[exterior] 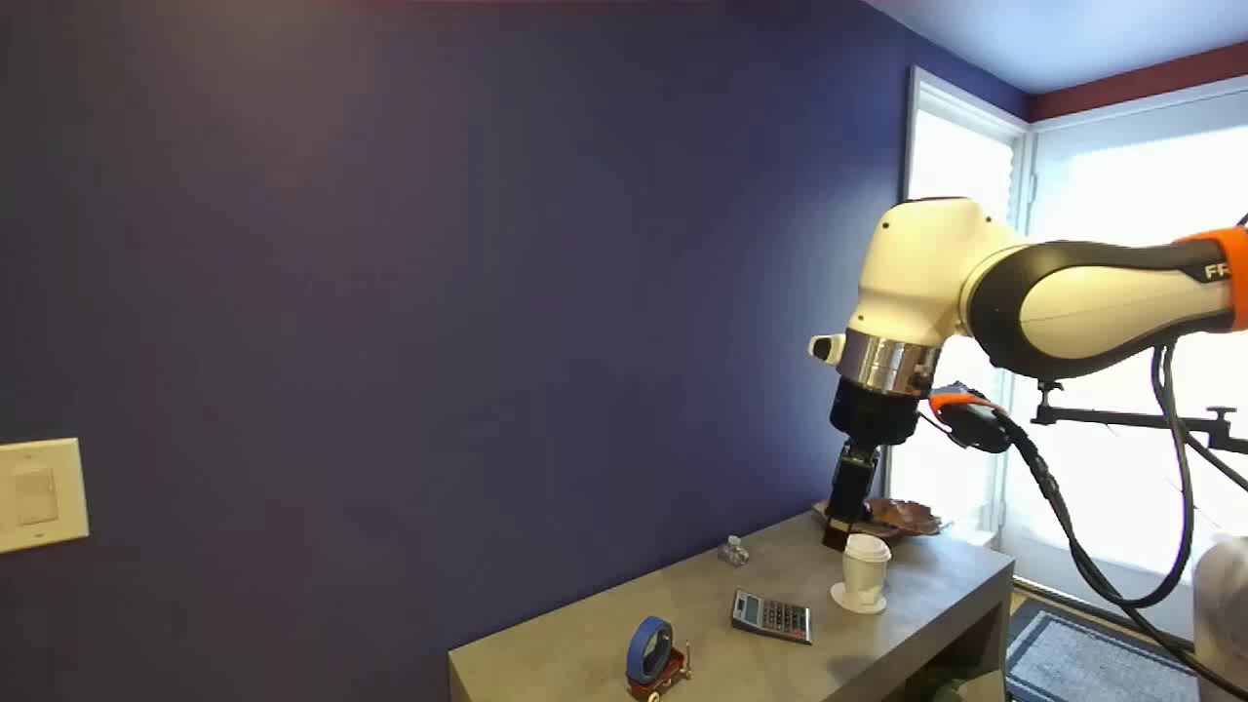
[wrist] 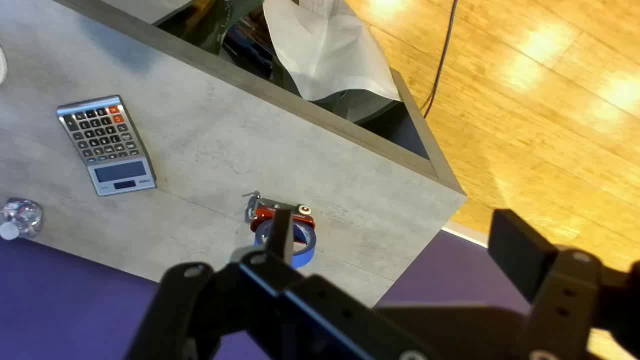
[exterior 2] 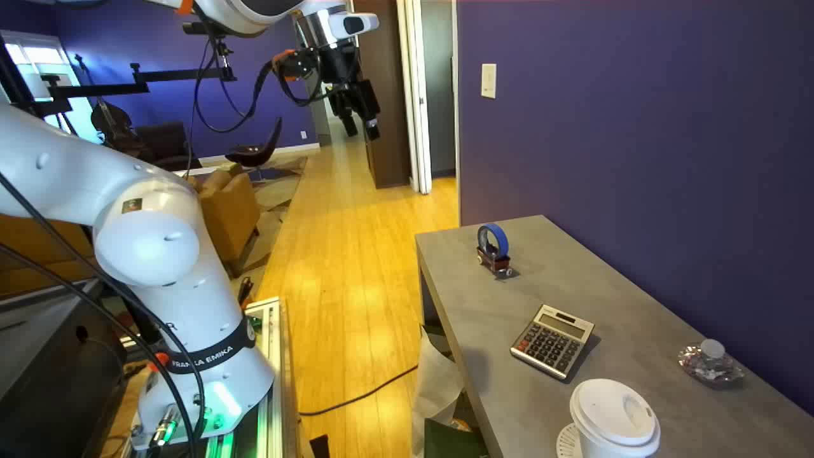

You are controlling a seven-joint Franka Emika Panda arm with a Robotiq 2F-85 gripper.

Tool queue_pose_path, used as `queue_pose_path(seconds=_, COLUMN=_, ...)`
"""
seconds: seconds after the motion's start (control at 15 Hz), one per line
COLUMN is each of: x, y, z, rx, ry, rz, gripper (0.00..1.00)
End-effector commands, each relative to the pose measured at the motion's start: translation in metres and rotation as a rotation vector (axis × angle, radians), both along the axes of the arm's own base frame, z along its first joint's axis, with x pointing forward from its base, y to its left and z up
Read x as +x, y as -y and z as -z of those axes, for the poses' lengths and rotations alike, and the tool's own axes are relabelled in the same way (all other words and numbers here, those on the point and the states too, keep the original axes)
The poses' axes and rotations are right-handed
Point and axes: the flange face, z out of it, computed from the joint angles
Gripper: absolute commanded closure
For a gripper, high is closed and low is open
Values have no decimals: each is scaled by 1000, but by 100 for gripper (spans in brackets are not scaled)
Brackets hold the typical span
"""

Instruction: Move the key bowl from the right to the left

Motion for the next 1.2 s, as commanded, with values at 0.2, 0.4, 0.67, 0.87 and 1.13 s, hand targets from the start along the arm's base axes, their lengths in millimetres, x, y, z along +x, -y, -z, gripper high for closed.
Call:
queue_pose_path(seconds=0.2, x=0, y=0, z=-1, rx=0, ry=-1, rz=0, gripper=0)
queue_pose_path(seconds=0.4, x=0, y=0, z=-1, rx=0, ry=-1, rz=0, gripper=0)
queue_pose_path(seconds=0.67, x=10, y=32, z=1, rx=8, ry=-23, rz=119, gripper=0)
queue_pose_path(seconds=0.87, x=20, y=91, z=10, rx=9, ry=-69, rz=289, gripper=0)
queue_pose_path(seconds=1.13, x=30, y=170, z=25, rx=-42, ry=-122, rz=497, gripper=0)
